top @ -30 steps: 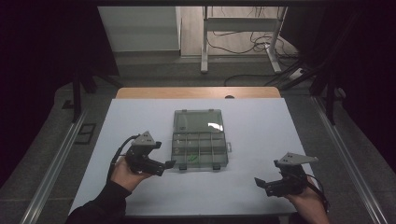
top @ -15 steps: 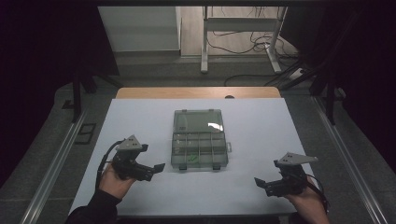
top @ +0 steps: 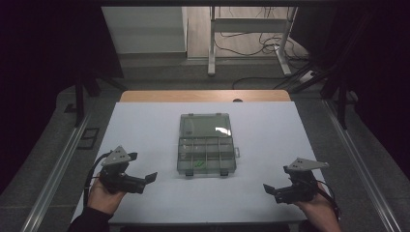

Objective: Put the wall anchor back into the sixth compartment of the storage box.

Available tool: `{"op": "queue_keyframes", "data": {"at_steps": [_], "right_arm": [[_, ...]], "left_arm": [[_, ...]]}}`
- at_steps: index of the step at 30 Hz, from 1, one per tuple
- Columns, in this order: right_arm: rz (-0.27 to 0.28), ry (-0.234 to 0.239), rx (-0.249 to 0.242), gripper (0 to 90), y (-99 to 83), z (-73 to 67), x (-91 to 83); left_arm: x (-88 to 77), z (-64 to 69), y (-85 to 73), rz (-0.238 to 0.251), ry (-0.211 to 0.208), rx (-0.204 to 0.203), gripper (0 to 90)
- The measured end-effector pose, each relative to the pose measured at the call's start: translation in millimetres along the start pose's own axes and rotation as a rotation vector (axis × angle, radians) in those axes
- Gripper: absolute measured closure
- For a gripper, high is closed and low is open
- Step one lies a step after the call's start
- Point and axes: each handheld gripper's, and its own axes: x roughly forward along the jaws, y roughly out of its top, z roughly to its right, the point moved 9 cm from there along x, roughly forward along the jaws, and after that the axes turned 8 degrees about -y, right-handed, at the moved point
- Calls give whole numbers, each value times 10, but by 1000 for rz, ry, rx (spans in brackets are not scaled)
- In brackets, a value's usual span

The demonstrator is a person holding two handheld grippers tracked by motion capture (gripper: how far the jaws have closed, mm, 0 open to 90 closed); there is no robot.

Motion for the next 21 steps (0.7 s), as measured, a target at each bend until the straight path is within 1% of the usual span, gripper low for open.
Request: {"op": "queue_keyframes", "data": {"at_steps": [4,9,14,17,21], "right_arm": [[0,0,2,0,0,2,-1],[-3,-2,1,0,-2,5,-1],[-2,-1,2,0,-3,4,0],[-3,0,1,0,-3,0,2],[-4,3,-1,0,-4,-6,4]], "left_arm": [[-104,-52,-52,29,26,-18,1],[-198,-84,-127,50,44,-33,1],[-245,-92,-218,44,66,-34,1],[-252,-85,-283,30,74,-29,0],[-253,-81,-352,14,68,-38,0]]}}
